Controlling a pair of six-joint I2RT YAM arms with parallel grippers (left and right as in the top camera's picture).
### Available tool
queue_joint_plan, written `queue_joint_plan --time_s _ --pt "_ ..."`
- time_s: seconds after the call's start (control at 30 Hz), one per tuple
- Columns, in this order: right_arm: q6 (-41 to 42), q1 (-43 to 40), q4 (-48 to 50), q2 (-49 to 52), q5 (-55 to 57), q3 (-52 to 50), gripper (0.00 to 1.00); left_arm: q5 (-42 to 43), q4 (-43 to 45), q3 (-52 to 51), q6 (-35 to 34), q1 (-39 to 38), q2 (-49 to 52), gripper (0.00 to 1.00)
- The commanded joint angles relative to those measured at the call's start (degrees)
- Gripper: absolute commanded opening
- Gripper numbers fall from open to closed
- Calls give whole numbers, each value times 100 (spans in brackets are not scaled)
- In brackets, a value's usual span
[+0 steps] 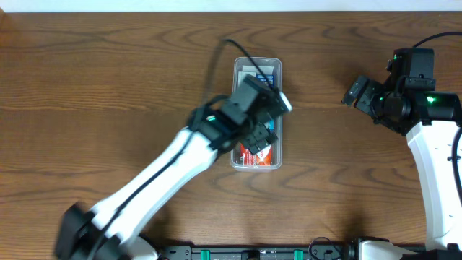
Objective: Pack container
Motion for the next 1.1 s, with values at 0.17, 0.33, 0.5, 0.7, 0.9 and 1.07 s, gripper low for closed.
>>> queue_joint_plan --time_s 0.17,0.33,0.5,0.7,0.9,1.07 --pt "37 -33 -7 -94 -17 11 99 -1722 -1099 50 -2924 1460 -1248 98" --pt "37 -33 -7 -94 -17 11 99 -1725 -1397 46 -3598 2894 -1287 98" --pt "37 -33 -4 -94 -17 11 99 -1449 -1438 44 -3641 3807 -1235 98" --pt "37 -33 -4 -94 -17 11 99 -1447 -1458 28 -3639 4157 -1231 98" --pt "37 -33 -4 -94 -17 11 99 -1449 -1460 28 -3639 4155 -1231 98" --pt "37 -33 -7 -94 -17 11 99 -1449 -1458 28 -3639 4155 -1231 98"
